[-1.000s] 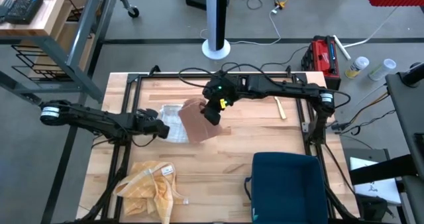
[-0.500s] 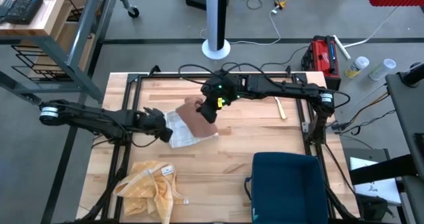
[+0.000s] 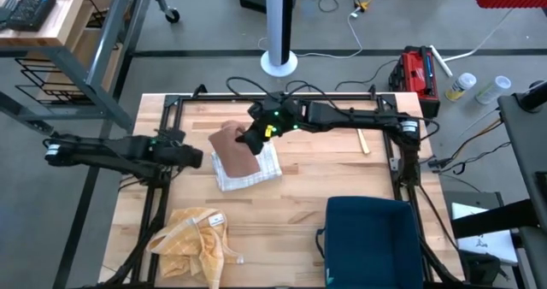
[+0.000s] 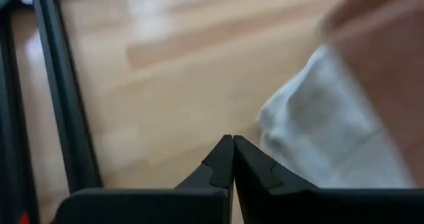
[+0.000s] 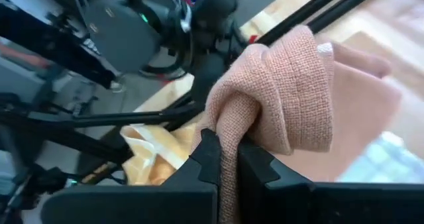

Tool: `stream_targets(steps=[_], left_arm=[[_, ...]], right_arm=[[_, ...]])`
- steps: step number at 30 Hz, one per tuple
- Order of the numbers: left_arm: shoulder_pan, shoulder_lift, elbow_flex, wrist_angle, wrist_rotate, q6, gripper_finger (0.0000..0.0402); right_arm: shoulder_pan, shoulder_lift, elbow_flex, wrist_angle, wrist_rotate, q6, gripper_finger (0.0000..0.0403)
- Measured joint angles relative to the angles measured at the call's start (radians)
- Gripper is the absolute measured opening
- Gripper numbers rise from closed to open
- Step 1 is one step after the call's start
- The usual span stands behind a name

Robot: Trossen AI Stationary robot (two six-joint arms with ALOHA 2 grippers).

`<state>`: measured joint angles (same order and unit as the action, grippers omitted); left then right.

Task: Fold towel
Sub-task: Stack the brown towel on top of the white towel

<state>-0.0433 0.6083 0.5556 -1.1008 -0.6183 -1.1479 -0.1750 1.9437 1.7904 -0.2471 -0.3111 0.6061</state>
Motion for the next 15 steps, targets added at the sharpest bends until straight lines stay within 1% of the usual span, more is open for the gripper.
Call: stream_targets(steps=[3,8,12,15], left_arm=[[-0.018,-0.082,0.021,0.004,-0.066,0.027,0.0000],[-0.024,-0.190,0.038,0.004,-0.147,0.063,0.0000],[-0.024,-0.245,0.039,0.007,-0.213,0.092,0.0000],[-0.023,-0.267,0.039,0.010,-0.263,0.106,0.0000]], right_arm=[[0.000,0.023,0.000,0.078,-0.026,0.035,0.0011],[0.000,0.024,0.000,0.098,-0.028,0.051,0.0011],[0.004,0.024,0.000,0.133,-0.015,0.077,0.0011],[0.018,0.040,-0.001,0.147,0.033,0.075,0.0011]])
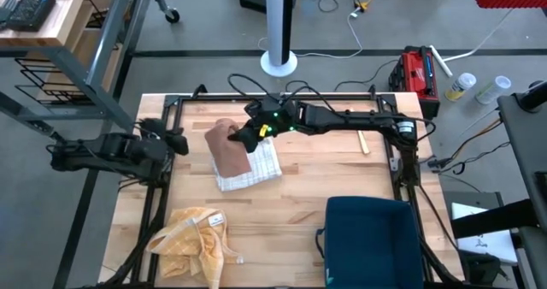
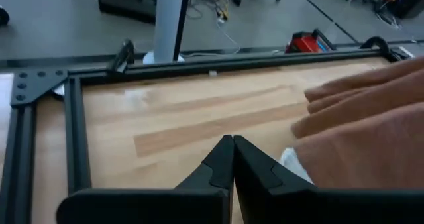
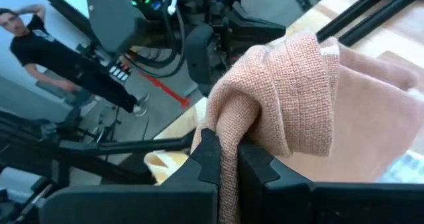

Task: Fold towel
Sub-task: Stack the brown towel on top of the white towel

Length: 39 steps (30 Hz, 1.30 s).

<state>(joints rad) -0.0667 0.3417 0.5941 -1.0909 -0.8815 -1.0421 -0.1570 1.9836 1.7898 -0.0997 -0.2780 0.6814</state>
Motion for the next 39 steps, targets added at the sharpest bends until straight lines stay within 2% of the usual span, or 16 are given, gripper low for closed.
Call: stream_targets(steps=[6,13,22,31,39], left_arm=[[0.000,-0.007,-0.001,0.006,-0.041,0.020,0.0000],[0.000,0.007,-0.002,0.009,-0.044,0.024,0.0000],[0.000,0.017,-0.002,0.011,-0.045,0.029,0.0000],[0.000,0.019,-0.002,0.031,-0.132,0.039,0.0000],[0.000,0.024,-0.005,0.036,-0.131,0.051,0.0000]], right_arm=[[0.002,0.088,0.010,0.021,-0.006,0.025,0.0011],[-0.001,0.183,0.116,0.030,-0.072,0.043,0.0011],[0.005,0.191,0.264,0.025,-0.104,0.026,0.0011],[0.027,0.231,0.264,0.020,-0.077,0.031,0.0011],[0.039,0.257,0.264,0.032,-0.099,0.060,0.0011]])
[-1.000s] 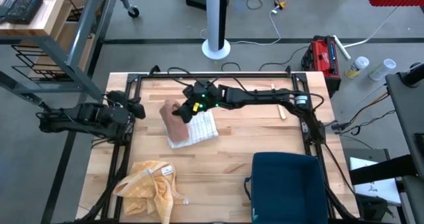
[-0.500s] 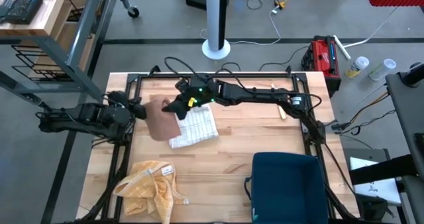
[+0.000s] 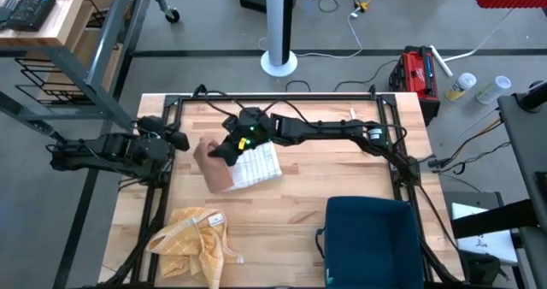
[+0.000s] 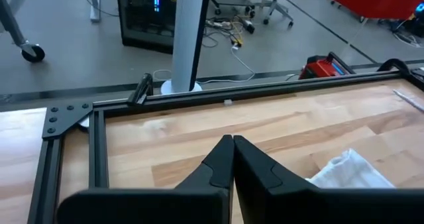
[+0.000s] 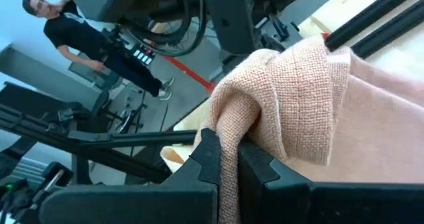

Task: Fold towel
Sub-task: Stack the brown towel on top of the white towel

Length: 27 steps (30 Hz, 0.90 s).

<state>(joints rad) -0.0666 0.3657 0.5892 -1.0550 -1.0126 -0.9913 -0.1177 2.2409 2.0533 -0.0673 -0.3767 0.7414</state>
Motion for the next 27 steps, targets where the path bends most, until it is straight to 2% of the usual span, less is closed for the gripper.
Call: stream_targets(steps=[14,20,27], left_arm=[[0.000,0.002,-0.010,0.036,-0.027,0.015,0.0000],[0.000,0.005,-0.010,0.036,-0.028,0.026,0.0000],[0.000,0.004,-0.016,0.039,-0.027,0.036,0.0000]], right_arm=[[0.000,0.044,0.005,0.122,0.000,0.075,0.0010],[-0.002,0.069,0.052,0.126,-0.043,0.088,0.0010],[-0.007,0.059,0.068,0.102,-0.041,0.083,0.0010]])
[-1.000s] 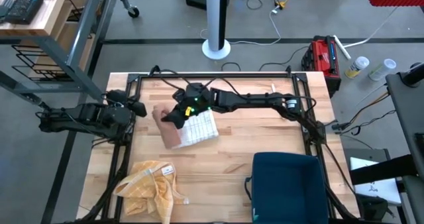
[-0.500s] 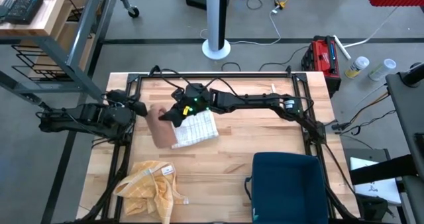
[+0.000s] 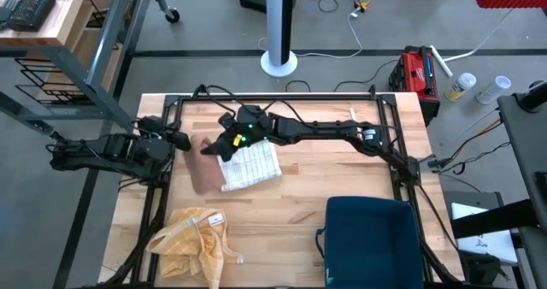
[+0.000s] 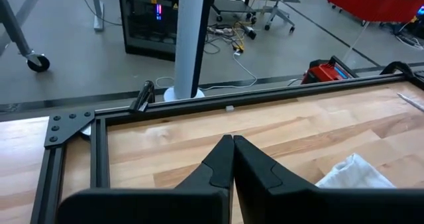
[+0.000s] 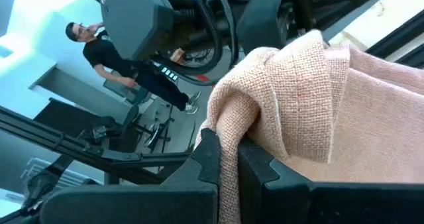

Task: Fold towel
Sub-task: Stack the brown towel on top of the white towel

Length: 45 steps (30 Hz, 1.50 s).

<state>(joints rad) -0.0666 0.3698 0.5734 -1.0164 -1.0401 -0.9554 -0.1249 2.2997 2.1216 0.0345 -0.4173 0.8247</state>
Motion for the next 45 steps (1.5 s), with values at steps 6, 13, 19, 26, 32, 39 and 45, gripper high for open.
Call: stream_targets(steps=[6,13,19,26,32,39,45], left_arm=[[0.000,0.000,0.000,0.001,0.001,0.001,0.0000],[0.000,0.002,-0.001,0.001,0.002,0.001,0.0000],[0.000,0.004,-0.001,0.001,0.002,0.001,0.0000],[0.000,0.014,-0.003,0.001,0.002,0.001,0.0000],[0.000,0.026,-0.004,0.002,0.001,0.002,0.0000],[0.000,0.042,-0.004,0.002,0.000,0.002,0.0000],[0.000,0.054,-0.004,0.002,-0.013,0.002,0.0000]], right_arm=[[0.000,-0.001,0.000,-0.216,0.086,-0.113,0.0010],[0.000,-0.038,0.000,-0.486,0.282,-0.291,0.0010],[-0.002,-0.055,0.000,-0.612,0.338,-0.356,0.0010],[-0.003,-0.056,-0.001,-0.720,0.407,-0.404,0.0010],[-0.005,-0.071,-0.001,-0.767,0.421,-0.419,0.0010],[-0.012,-0.087,-0.001,-0.871,0.479,-0.432,0.0010],[-0.013,-0.087,-0.001,-0.930,0.509,-0.444,0.0010]])
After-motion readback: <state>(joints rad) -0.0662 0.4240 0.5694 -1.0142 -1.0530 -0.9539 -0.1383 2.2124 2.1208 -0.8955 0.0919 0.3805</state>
